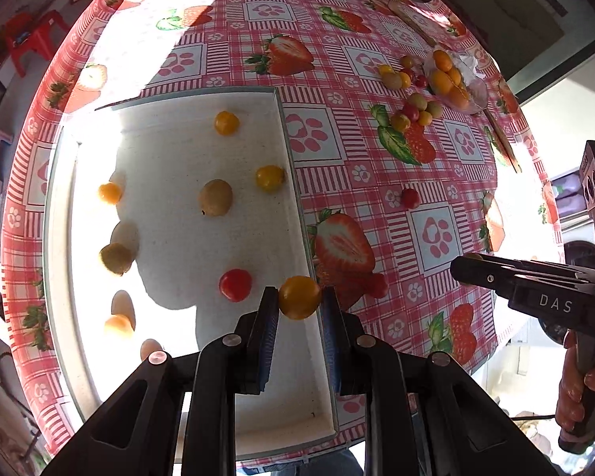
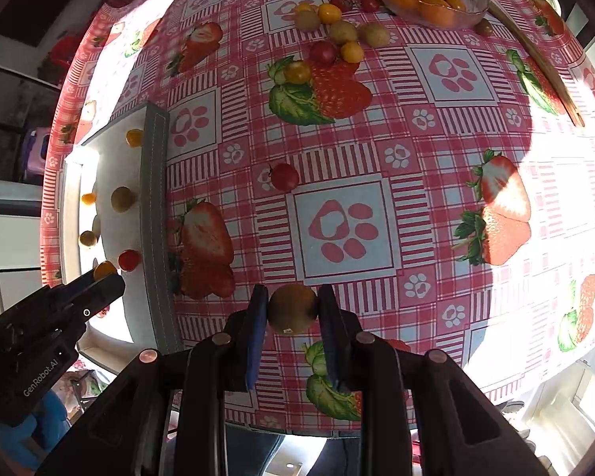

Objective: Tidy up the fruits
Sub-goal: 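Carry both fruits into the white tray and open both tools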

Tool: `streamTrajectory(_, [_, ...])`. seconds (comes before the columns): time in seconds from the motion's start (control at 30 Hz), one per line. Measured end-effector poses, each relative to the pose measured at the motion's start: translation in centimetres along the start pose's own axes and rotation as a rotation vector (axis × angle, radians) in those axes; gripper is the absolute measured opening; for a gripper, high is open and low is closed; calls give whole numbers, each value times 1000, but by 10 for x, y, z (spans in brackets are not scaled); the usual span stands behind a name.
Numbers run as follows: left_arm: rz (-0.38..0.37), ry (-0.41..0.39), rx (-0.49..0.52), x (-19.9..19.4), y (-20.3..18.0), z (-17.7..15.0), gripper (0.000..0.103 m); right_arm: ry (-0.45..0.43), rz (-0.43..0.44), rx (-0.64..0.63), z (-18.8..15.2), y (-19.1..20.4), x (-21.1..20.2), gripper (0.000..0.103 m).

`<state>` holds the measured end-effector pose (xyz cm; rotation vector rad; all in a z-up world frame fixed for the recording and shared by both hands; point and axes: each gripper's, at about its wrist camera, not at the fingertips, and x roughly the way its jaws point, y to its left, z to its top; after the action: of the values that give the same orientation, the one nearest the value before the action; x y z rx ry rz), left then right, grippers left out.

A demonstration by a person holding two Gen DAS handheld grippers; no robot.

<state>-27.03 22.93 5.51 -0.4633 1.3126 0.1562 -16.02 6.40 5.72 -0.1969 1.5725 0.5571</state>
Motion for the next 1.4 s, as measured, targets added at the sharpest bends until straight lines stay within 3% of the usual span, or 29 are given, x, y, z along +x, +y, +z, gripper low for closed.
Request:
streamTrajectory(0.43, [73, -61, -156, -16, 63, -11, 23, 21, 50, -171, 25, 80, 9, 28])
streamTrajectory(0.73, [153, -105, -259, -11, 114, 12, 23, 45, 83, -271, 53, 140, 32, 28])
streamTrajectory(1.2, [196, -82, -226, 19, 120, 39, 23, 47, 48, -269, 105, 169, 73, 28])
streamTrajectory(1.4, [206, -65, -214, 26, 119, 41, 23, 66, 20, -265, 110, 172, 92, 28])
